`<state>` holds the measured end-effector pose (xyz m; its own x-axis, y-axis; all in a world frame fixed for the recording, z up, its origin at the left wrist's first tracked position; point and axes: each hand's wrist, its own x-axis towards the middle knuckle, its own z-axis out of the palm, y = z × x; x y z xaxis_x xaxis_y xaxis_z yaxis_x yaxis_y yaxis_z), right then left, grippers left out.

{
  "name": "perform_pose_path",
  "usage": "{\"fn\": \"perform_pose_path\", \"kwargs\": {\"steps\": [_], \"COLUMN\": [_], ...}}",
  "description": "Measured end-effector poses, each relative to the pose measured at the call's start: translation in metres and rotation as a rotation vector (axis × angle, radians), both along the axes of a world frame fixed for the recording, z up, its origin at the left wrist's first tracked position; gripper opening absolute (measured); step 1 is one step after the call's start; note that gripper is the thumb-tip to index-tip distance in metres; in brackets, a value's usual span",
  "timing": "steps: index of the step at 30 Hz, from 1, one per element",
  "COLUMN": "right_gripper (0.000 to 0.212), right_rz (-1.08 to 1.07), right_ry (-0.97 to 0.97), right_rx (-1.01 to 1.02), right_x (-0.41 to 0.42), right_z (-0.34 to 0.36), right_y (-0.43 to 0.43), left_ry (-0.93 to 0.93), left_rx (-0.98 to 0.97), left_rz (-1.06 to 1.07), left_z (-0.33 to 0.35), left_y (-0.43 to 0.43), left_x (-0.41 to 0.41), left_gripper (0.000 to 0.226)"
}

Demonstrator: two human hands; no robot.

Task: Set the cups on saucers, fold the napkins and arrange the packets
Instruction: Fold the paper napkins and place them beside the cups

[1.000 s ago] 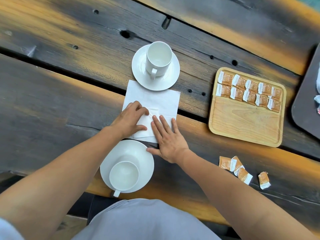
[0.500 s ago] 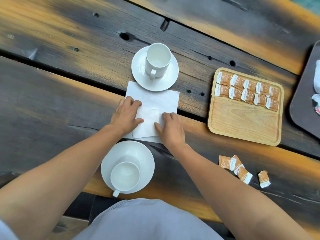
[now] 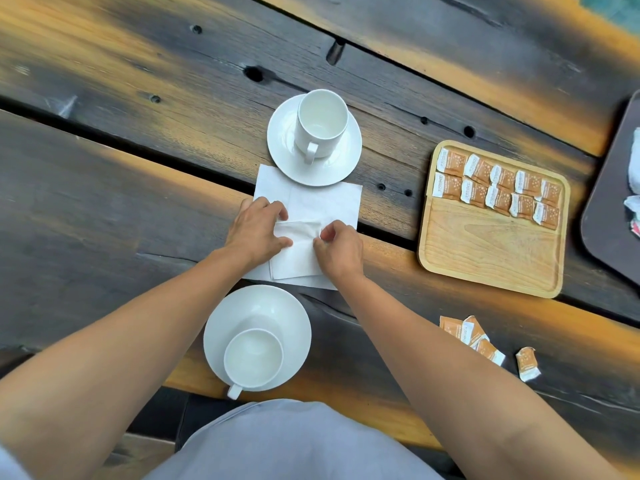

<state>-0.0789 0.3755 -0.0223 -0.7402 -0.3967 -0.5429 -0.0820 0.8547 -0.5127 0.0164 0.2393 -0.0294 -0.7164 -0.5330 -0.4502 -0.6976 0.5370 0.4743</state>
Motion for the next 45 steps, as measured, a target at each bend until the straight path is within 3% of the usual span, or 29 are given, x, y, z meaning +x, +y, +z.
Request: {"fn": "perform_pose_path", "kwargs": {"steps": [6, 11, 20, 22, 25, 34, 45], "right_gripper": [0.015, 0.017, 0.014, 0.023, 0.011, 0.017, 0.015], "right_rz": [-0.068, -0.044, -0.327, -0.373, -0.461, -0.581, -0.666], "right_ry": [-0.198, -0.365, -0.676, -0.700, -0.723, -0.660, -0.535], "right_rx": [-0.222, -0.338, -0.499, -0.506, -0.535, -0.563, -0.470], "right_x": [0.000, -0.012, -0.005, 0.003, 0.013, 0.010, -0.071], "right_z": [0.016, 0.047, 0.075, 0.074, 0.072, 0.070, 0.067], "right_y": [0.001, 0.005, 0.027, 0.031, 0.034, 0.037, 0.057], "left_ry": [0.161, 0.210, 0.421, 0.430, 0.426, 0.347, 0.281], "left_rx": [0.190, 0.554, 0.906, 0.931, 0.935, 0.936, 0.916], "left_rz": [0.085, 0.144, 0.626, 0.707, 0.756, 0.735, 0.764], "left_z": [0.008, 0.034, 0.072, 0.079, 0.086, 0.084, 0.058], "left_y": [0.000, -0.004, 0.028, 0.033, 0.037, 0.034, 0.049], "left_x": [-0.001, 0.001, 0.019, 0.024, 0.034, 0.046, -0.056], "left_gripper": [0.055, 0.024, 0.021, 0.025, 0.034, 0.036, 0.025]}}
